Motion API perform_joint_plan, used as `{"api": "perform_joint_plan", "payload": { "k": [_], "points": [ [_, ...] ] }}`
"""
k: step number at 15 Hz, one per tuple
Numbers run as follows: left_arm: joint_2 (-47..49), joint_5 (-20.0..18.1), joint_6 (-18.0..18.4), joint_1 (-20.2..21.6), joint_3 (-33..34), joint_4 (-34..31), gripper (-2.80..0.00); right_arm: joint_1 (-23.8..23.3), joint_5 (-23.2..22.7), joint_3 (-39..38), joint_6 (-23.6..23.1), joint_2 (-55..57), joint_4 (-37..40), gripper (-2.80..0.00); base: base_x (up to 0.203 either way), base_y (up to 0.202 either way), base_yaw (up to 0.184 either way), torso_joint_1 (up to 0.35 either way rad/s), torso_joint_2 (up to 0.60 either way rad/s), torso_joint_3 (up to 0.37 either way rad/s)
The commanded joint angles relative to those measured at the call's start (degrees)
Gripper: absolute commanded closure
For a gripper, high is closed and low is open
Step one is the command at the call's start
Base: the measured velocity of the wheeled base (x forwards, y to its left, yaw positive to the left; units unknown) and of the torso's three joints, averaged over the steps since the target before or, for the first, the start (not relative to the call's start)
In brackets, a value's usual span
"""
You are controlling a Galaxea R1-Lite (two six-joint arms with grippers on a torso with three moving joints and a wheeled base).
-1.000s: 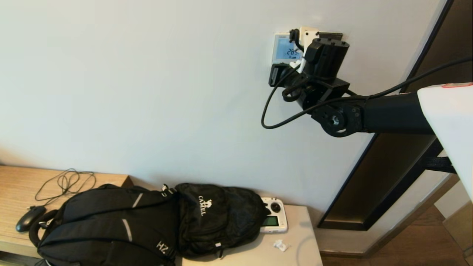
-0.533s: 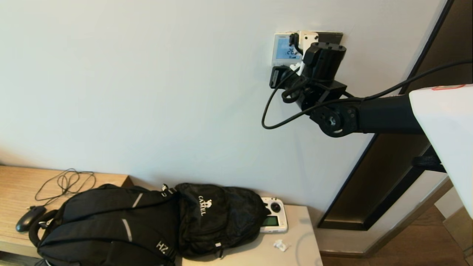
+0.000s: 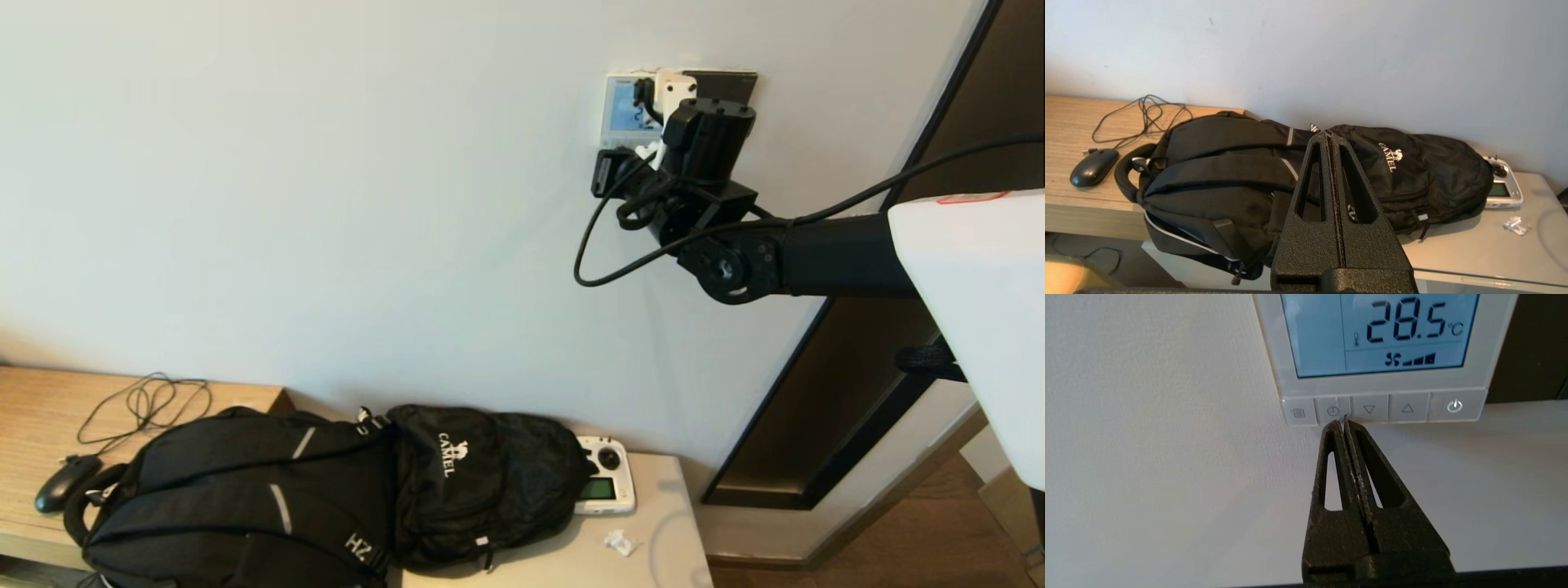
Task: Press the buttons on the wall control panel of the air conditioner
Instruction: Press the temperature increase button
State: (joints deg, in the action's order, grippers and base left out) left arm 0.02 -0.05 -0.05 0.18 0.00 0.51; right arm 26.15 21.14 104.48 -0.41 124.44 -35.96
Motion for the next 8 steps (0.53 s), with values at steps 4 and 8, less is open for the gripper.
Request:
{"api": "perform_joint_plan", "payload": {
  "k": [4, 8],
  "points": [
    [0.0, 0.0, 0.0, 0.0, 0.0, 0.0, 0.00, -0.3, 0.3, 0.5, 0.0, 0.6, -0.2, 0.00, 0.000, 0.000, 0.000, 0.000, 0.00, 0.000],
    [0.0, 0.0, 0.0, 0.0, 0.0, 0.0, 0.00, -0.2, 0.3, 0.5, 0.0, 0.9, -0.2, 0.00, 0.000, 0.000, 0.000, 0.000, 0.00, 0.000]
  ]
}}
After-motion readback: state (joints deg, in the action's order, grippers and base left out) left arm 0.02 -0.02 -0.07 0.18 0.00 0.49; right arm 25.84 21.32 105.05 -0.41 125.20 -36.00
